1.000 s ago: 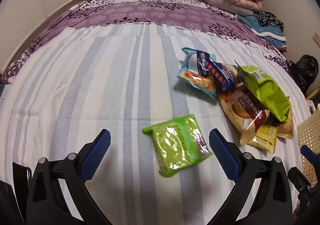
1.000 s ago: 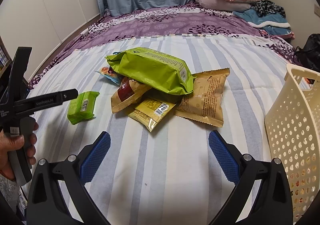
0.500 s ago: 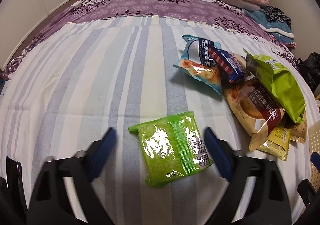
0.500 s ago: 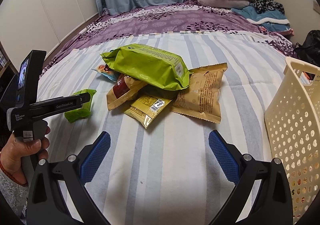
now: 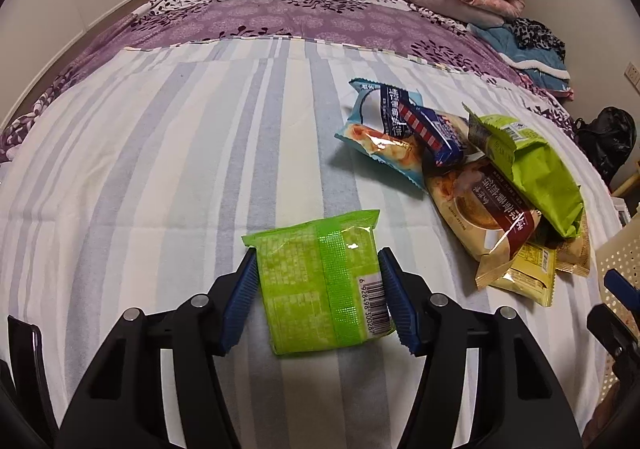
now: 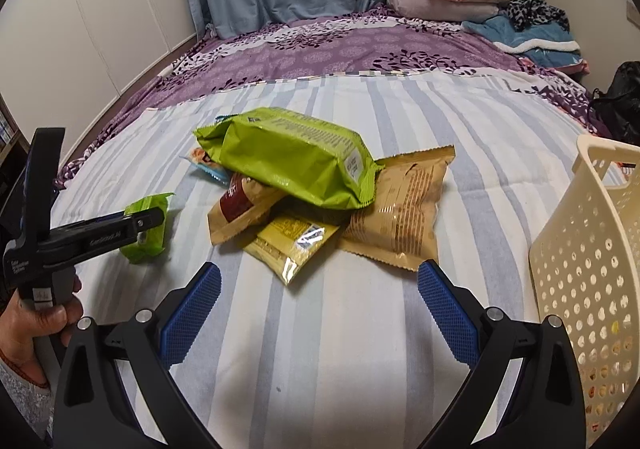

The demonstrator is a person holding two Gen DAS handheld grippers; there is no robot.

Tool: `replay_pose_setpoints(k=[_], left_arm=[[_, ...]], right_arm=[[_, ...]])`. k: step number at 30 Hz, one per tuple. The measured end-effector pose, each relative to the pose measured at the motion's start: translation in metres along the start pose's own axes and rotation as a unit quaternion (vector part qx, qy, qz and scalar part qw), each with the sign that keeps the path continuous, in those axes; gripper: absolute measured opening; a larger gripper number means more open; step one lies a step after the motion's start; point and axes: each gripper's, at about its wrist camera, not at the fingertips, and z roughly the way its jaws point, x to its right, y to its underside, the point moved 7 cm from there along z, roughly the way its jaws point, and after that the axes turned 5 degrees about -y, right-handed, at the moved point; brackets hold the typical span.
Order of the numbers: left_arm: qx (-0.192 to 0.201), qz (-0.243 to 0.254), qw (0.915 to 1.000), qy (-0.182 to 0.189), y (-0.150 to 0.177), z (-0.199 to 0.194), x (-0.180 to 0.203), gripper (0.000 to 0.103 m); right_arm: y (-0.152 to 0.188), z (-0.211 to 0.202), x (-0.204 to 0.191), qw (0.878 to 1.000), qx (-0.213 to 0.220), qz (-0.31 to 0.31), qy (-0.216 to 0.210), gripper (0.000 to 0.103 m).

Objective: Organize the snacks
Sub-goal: 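Grasp the large green snack bag with the right gripper while the left holds the wafer pack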

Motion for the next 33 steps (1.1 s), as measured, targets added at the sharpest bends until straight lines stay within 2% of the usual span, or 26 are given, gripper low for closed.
replay_pose_setpoints(k=[5, 12, 23, 29, 33], left_arm=[[0.009, -0.004, 0.9999, 0.009, -0.003, -0.011, -0.002, 0.058], [0.014, -0.001, 0.9998, 0.016, -0.005, -0.017, 0.001, 0.058], [0.009, 0.007, 0.9996, 0.027, -0.002, -0.010, 0.002, 0.058], [-0.005, 0.006, 0.9997, 0.025, 0.007, -0.001, -0.002, 0.058], [-0.003, 0.003, 0.9996, 0.027, 0.007, 0.000, -0.005, 0.058]], right_arm=[[-0.019, 0.005, -0.004, 1.000, 0.015, -0.015, -0.004, 0.098], [-0.069, 0.025, 0.003, 0.999, 0.039, -0.022, -0.017, 0.098], [-0.121, 0.089, 0.007, 0.994, -0.002, 0.020, -0.107, 0.098], [-0.123, 0.109, 0.007, 0.990, -0.034, 0.030, -0.136, 0.098], [-0.111, 0.105, 0.001, 0.982, -0.051, 0.035, -0.178, 0.098]])
